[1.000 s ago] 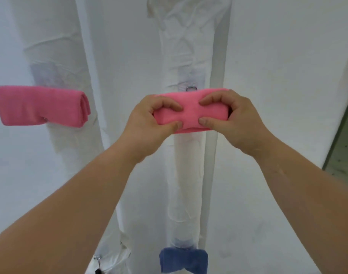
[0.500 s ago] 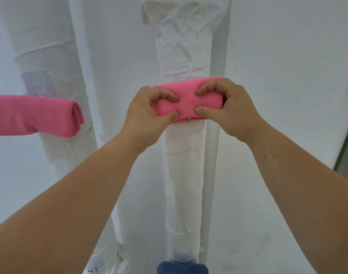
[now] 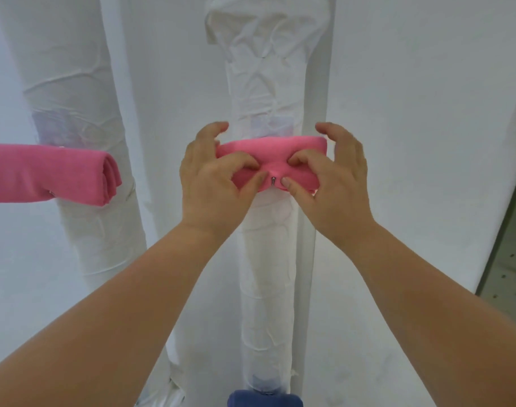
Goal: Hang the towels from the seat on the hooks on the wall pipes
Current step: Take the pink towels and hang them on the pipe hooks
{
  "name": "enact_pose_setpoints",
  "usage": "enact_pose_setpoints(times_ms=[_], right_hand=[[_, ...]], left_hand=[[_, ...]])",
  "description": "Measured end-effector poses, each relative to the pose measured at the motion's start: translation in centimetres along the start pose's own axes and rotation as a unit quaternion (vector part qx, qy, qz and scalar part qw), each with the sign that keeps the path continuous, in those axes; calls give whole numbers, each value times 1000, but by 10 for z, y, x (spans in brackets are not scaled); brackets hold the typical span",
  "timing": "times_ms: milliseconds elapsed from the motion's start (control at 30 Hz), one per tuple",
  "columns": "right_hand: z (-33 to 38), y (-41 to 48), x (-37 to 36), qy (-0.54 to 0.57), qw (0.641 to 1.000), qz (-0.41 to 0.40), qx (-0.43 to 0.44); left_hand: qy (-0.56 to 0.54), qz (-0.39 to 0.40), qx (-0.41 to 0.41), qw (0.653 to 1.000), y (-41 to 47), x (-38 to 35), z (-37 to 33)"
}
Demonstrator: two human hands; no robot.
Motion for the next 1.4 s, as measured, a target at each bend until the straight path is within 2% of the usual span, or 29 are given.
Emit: enact_pose_setpoints(times_ms=[100,200,367,500,900,1233,1400], right_hand=[[14,-8,-7,-86,990,-43,100],[12,-18,-20,-157,982,-5,104],[10,-32,-40,-194,975,94,52],[3,-32,-48,-171,976,126,37],[11,-35,-37,-174,966,189,18],[22,-64,-17,-182,970,164,-8],[36,-89,-11,-146,976,161,-10]], left_hand=[[140,-56,-158,976,-8,-4,-13],[206,-28,-195,958,-27,-15,-6],[232,101,-134,958,-49,-29,7],[226,154,-102,956,-50,-40,12],[247,221,-87,940,-49,-32,6],[276,225,-60,932,-66,-3,-22],[302,262,-18,917,-89,14,-25]])
Point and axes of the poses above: each hand's wrist, its own y-axis towards the middle knuckle, its own x-axis out of the back of the hand, z = x × y, the point moved 5 cm from there along y, towards the middle knuckle, and after that the axes turned 4 degrees about -x, right-handed, at the moved point
